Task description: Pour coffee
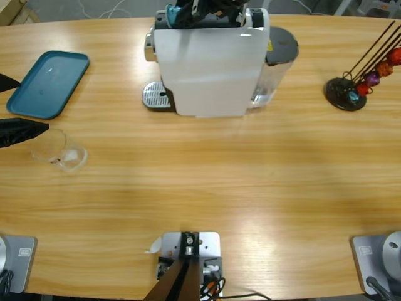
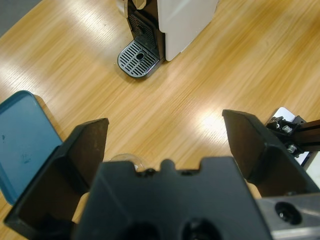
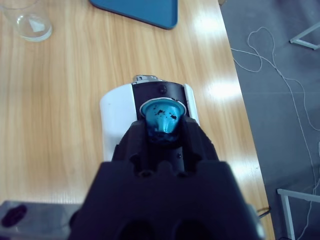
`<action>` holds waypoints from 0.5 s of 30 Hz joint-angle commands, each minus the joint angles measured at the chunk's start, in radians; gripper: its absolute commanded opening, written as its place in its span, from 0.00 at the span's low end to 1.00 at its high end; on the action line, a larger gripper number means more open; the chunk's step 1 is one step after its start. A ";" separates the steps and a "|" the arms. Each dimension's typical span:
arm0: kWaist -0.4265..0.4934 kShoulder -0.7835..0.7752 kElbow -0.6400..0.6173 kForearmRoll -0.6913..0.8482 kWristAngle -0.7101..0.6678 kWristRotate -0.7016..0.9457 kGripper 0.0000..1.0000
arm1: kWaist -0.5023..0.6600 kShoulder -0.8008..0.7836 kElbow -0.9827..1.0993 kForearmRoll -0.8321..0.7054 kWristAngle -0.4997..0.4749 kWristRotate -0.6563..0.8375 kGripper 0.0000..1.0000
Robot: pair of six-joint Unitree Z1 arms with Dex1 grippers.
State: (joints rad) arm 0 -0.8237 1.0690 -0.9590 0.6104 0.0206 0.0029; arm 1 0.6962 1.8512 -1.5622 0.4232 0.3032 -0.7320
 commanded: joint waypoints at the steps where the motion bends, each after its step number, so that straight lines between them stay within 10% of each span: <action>1: 0.003 0.019 0.029 0.005 0.007 0.002 0.98 | -0.018 0.051 0.003 -0.014 0.035 0.000 0.22; 10: 0.003 0.022 0.029 0.003 0.007 0.002 0.98 | -0.023 0.060 0.018 -0.018 0.026 0.002 0.25; 15: 0.003 0.022 0.032 0.003 0.007 0.000 0.98 | -0.023 0.061 0.023 -0.020 0.005 0.005 0.86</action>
State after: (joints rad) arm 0 -0.8237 1.0690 -0.9588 0.6104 0.0206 0.0029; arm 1 0.6893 1.8550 -1.5621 0.4138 0.3280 -0.7320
